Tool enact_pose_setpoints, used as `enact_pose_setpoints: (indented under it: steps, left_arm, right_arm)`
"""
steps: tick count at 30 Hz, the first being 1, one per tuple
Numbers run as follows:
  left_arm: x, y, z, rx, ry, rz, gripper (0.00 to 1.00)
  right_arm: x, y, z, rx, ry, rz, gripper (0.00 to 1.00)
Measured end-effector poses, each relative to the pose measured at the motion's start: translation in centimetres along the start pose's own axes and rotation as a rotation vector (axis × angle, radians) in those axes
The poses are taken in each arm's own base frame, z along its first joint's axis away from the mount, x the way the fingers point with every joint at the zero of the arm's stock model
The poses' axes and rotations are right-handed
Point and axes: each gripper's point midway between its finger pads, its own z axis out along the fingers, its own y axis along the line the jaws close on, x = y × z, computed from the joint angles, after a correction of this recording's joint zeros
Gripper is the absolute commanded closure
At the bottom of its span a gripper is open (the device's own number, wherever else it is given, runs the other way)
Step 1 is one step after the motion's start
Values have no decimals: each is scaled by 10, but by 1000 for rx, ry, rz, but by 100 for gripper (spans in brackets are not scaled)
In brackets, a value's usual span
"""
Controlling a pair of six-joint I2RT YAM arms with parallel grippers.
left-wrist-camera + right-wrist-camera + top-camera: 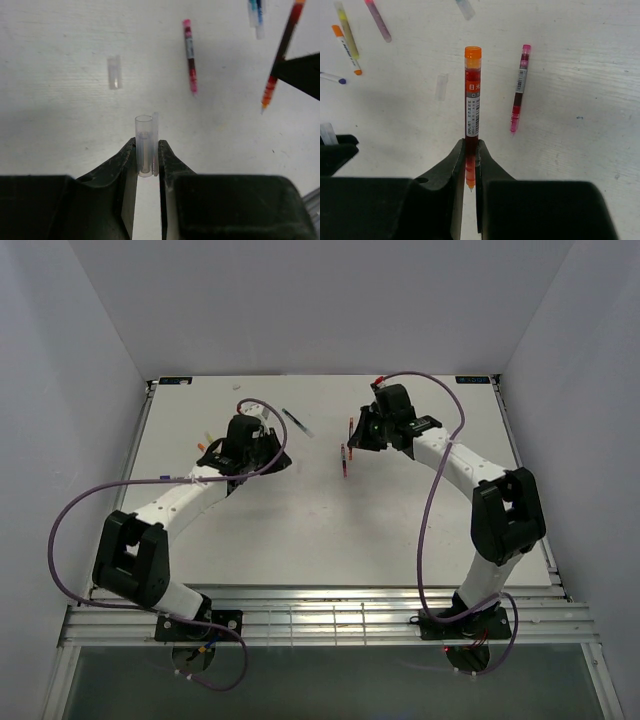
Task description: Open the pen caps
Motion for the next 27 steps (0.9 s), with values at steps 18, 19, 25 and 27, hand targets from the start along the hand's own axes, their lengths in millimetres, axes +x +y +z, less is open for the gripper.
enact_pose_setpoints:
  steps: [18, 19, 25, 27]
  left_arm:
    - [-1, 77, 94, -61, 126, -22, 92]
    - [-1, 77, 98, -57, 127, -21, 91]
    - [12, 83, 117, -42, 162, -30, 89]
    - [17, 85, 119, -40, 177, -34, 87]
  right_arm:
    - [35, -76, 81, 112, 220, -62, 92]
    - [35, -77, 83, 108, 224, -60, 92]
    - [37, -82, 88, 104, 235, -59, 92]
    - [37, -83, 88, 101, 239, -55, 92]
